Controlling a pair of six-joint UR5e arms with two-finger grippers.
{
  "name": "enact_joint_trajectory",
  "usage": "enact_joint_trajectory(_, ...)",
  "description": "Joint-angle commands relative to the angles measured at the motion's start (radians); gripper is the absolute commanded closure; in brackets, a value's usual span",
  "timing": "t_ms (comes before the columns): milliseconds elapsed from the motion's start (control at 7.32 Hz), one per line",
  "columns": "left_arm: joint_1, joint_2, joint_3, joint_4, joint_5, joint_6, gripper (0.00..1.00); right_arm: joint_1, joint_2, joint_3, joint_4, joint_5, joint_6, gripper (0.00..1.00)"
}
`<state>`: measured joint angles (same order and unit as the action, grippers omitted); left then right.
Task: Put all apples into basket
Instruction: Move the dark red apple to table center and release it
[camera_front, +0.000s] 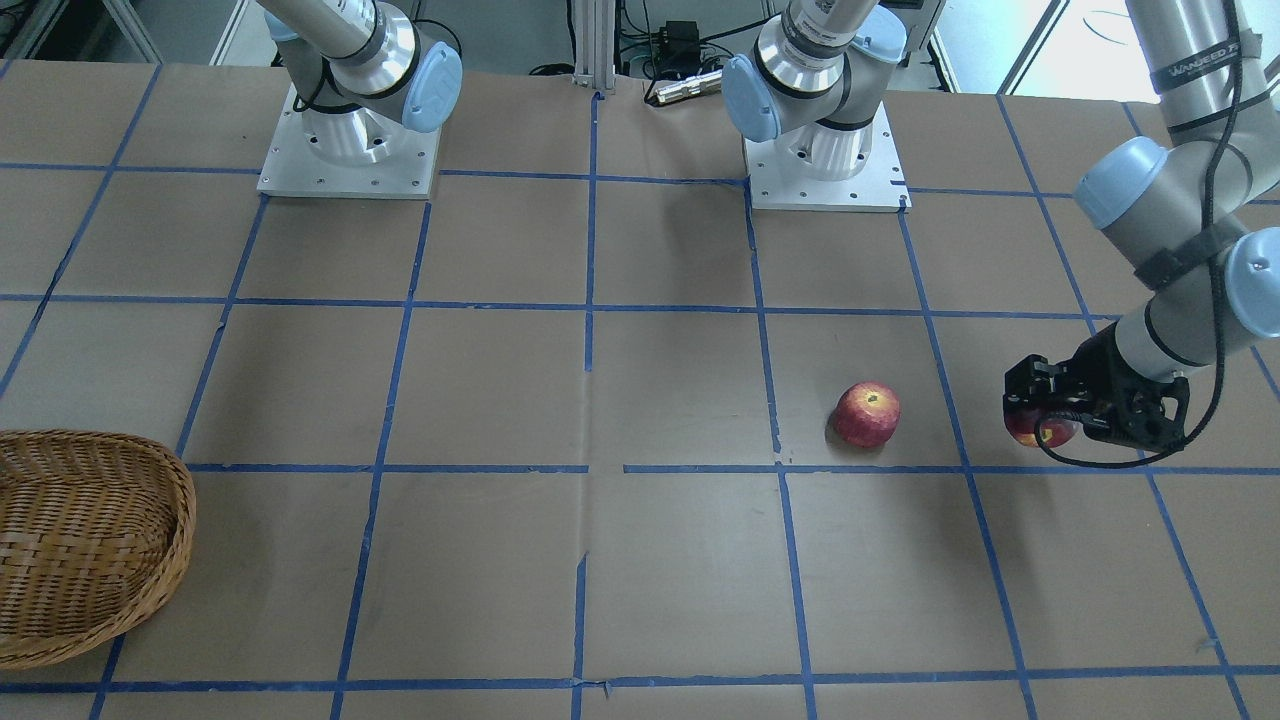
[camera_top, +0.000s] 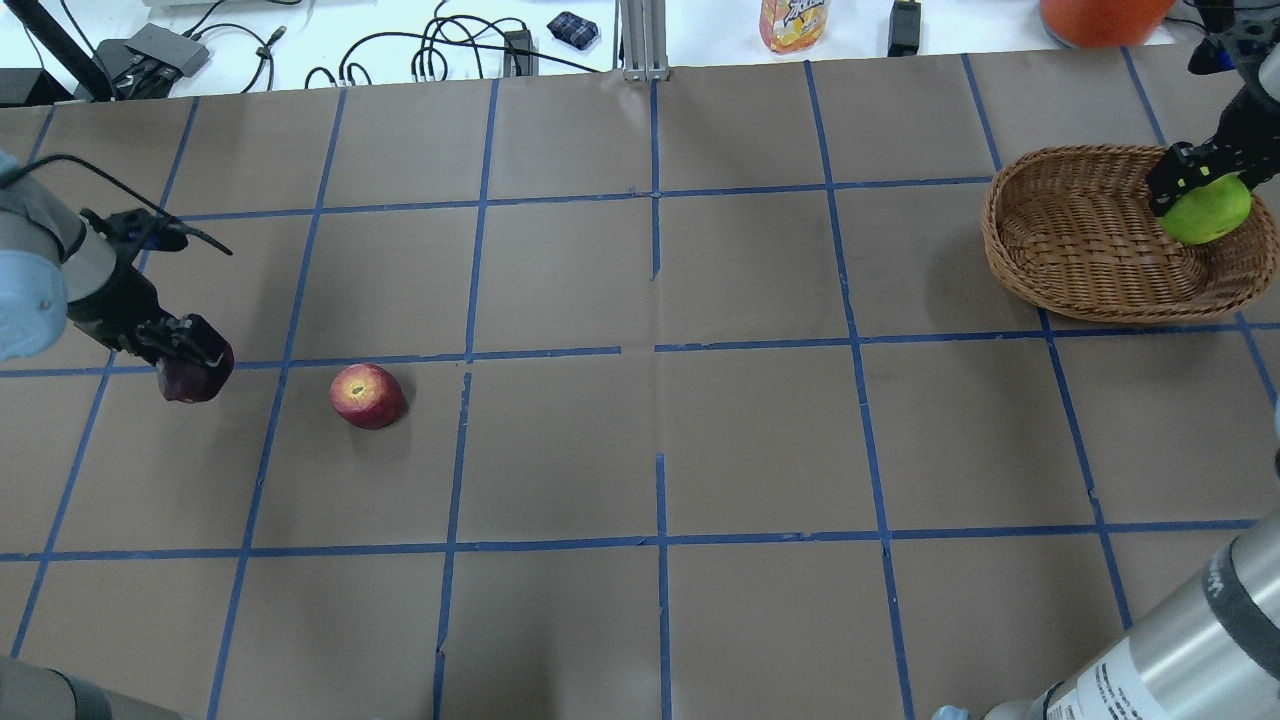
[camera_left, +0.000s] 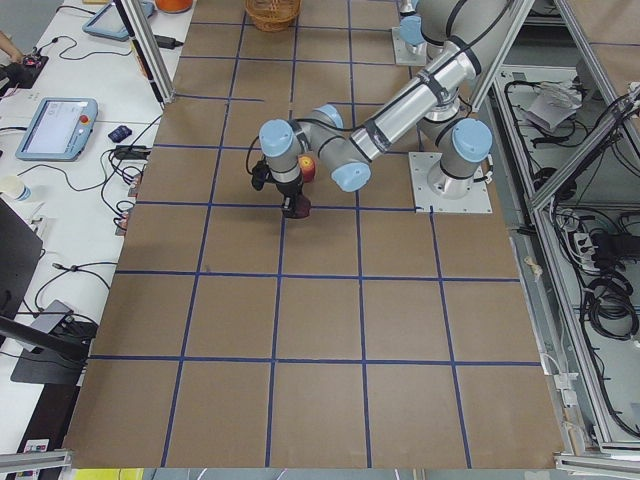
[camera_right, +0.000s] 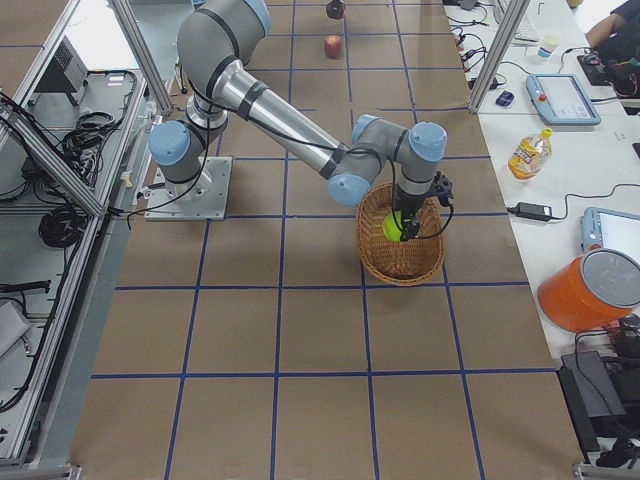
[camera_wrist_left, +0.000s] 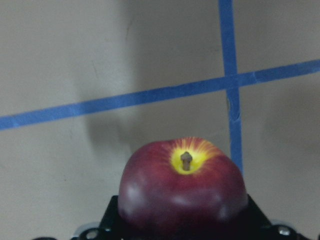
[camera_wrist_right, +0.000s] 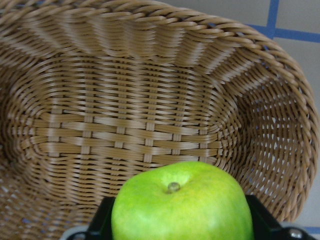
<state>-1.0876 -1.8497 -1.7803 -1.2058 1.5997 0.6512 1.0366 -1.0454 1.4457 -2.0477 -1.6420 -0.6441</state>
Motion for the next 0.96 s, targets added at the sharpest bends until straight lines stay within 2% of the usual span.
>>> enact_joint_trajectory(0, -0.34, 0.027, 0.163, -0.317, -0.068, -0.656, 0.99, -0.032, 0.068, -0.007, -0.106, 0.001, -0.02, 1.0)
enact_joint_trajectory(137, -0.494, 0.001, 0.159, -0.211, -0.128, -0.796, 0.99, -0.032, 0.08, -0.005, -0.133, 0.001, -0.019, 1.0)
enact_joint_trajectory(273, -0.611, -0.014, 0.136, -0.086, -0.217, -0.906, 0.99, -0.032, 0.084, -0.005, -0.137, 0.005, -0.022, 0.7)
enact_joint_trajectory(410, -0.696, -0.04, 0.112, 0.115, -0.227, -0.939, 0.99, -0.032, 0.085, -0.004, -0.132, 0.01, -0.022, 0.18)
enact_joint_trajectory(546, -0.744, -0.078, 0.093, 0.191, -0.225, -0.984, 0.99, -0.032, 0.085, -0.004, -0.131, 0.007, -0.022, 0.0)
enact_joint_trajectory(819, -0.802, -0.15, 0.087, 0.276, -0.21, -1.024, 0.99, -0.032, 0.07, -0.01, -0.114, 0.002, -0.022, 0.0)
